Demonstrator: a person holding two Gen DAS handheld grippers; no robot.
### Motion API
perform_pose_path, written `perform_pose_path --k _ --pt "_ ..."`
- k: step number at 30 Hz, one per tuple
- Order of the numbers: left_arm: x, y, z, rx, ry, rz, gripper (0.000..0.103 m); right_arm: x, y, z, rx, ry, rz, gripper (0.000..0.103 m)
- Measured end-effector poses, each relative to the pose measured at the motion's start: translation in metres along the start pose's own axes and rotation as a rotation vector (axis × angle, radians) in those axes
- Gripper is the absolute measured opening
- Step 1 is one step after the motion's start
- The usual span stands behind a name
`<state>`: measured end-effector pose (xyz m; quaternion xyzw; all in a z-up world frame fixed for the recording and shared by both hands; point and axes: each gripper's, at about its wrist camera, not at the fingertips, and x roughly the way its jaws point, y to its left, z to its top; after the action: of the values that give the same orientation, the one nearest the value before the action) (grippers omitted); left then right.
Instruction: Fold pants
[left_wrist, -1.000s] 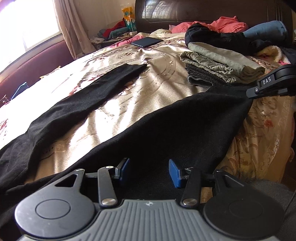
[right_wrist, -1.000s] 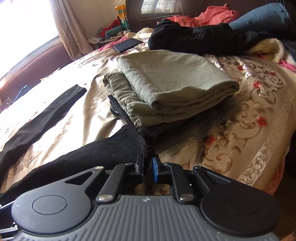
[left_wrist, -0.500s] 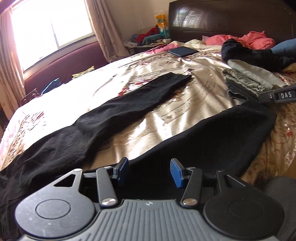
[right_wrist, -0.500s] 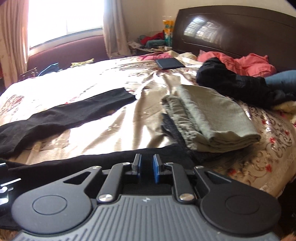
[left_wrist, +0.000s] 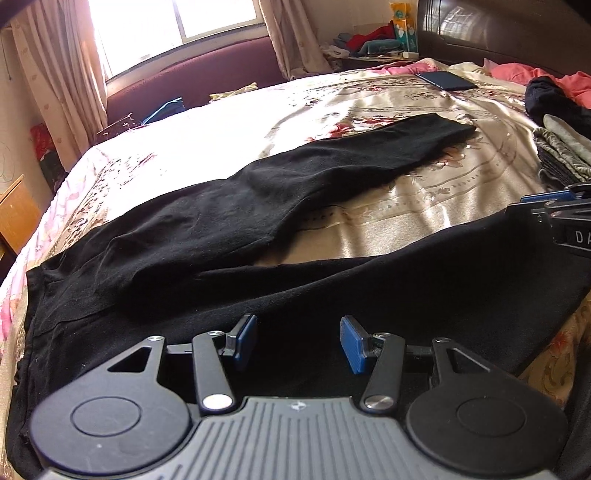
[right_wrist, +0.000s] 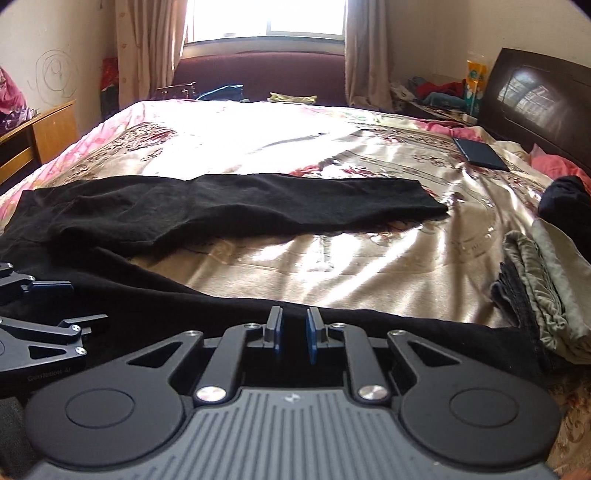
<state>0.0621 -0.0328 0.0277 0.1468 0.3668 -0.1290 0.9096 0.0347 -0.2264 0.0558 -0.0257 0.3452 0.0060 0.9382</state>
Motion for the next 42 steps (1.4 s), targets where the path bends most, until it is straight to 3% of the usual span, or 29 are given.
perform_pose_path --k 7,11,17,22,27,29,33,36,39,41,42 --pt "-0.002 0.017 0.001 -0.003 -0.013 -0.001 0.063 0.008 0.021 0.010 -0.054 0.014 0.065 0.021" --pt "0.004 0.054 0.009 -0.003 -0.027 -0.024 0.064 0.029 0.034 0.032 -0.144 0.026 0.141 0.025" --pt "0.044 0.167 0.046 0.019 -0.040 0.040 0.070 0.123 0.062 0.117 -0.365 0.019 0.342 0.032" --pt "0.092 0.270 0.083 0.040 -0.015 0.165 0.071 0.221 0.093 0.180 -0.513 0.057 0.478 0.034" --pt "0.126 0.344 0.075 0.024 0.121 0.138 0.071 0.274 0.130 0.208 -0.561 0.172 0.563 0.036" --pt "0.137 0.364 0.072 0.020 0.156 0.138 0.071 0.284 0.146 0.217 -0.594 0.216 0.607 0.043" --pt "0.167 0.385 0.068 0.008 0.241 0.061 0.072 0.301 0.180 0.222 -0.733 0.274 0.617 0.045" --pt "0.191 0.383 0.063 0.066 0.316 0.000 0.080 0.323 0.194 0.217 -0.799 0.360 0.606 0.046" --pt "0.204 0.381 0.059 0.101 0.338 -0.008 0.088 0.338 0.195 0.210 -0.793 0.399 0.601 0.048" --pt "0.206 0.384 0.060 0.054 0.343 -0.017 0.084 0.340 0.192 0.208 -0.745 0.399 0.596 0.043" --pt "0.203 0.384 0.060 0.045 0.329 -0.022 0.073 0.339 0.188 0.207 -0.720 0.405 0.600 0.035"
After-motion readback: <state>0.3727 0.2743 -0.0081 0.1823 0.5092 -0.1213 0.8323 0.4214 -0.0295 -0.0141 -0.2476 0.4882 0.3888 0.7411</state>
